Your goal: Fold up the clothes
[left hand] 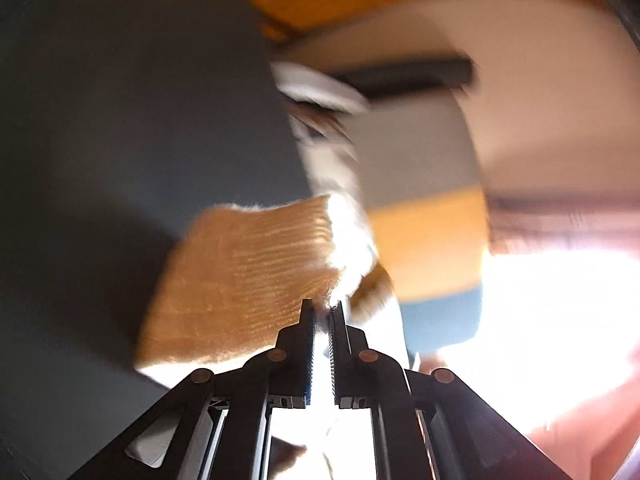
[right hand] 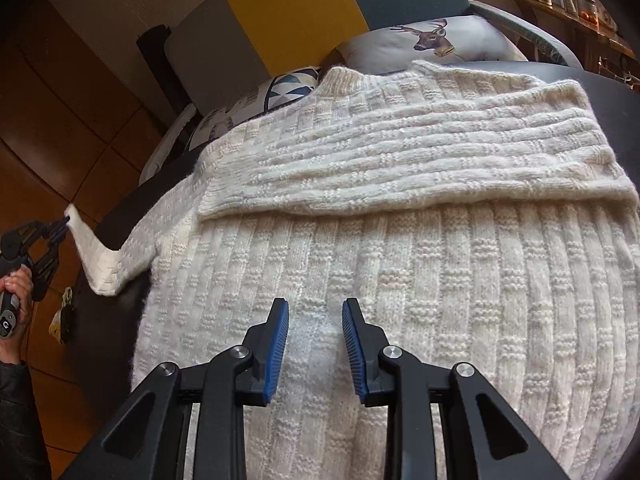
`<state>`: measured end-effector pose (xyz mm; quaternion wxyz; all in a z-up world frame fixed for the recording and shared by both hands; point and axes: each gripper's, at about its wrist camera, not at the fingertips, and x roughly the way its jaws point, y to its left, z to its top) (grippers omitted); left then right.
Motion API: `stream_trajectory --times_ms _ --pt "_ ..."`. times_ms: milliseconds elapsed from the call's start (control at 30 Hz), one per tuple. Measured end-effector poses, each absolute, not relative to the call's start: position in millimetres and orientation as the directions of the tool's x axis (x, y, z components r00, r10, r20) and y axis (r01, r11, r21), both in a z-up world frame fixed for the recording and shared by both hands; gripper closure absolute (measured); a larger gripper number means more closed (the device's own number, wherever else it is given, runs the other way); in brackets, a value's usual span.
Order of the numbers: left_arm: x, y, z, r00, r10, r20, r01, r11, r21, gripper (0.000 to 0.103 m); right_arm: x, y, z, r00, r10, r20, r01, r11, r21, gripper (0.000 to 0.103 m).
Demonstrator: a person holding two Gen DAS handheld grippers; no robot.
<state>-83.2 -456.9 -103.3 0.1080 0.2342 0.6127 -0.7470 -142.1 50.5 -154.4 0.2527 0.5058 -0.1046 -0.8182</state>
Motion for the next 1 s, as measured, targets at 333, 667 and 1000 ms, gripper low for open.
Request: stream_trajectory --times_ms 333,667,1000 --pt "-202.7 -307.1 -87.8 -0.775 0.355 -0.522 0.369 -0.416 -0.831 0.097 -137.9 98.0 -159.0 -0.388 -0.503 -0.772 0.244 -0.864 0.440 0.075" --pt "-227.8 -189.3 -127.3 -0.574 0.459 -0.679 0.353 -0.610 -0.710 0.092 -150.1 92.4 -145.3 -0.373 -0.597 -0.710 0.299 -0.802 0.517 0.073" --pt "-162.3 -258.8 -134.3 -0.691 0.508 -0.513 0.331 -0.409 -0.850 0.065 -215.8 31.8 -160.0 -0.293 -0.834 -0.467 0.155 -0.524 0.838 0.064"
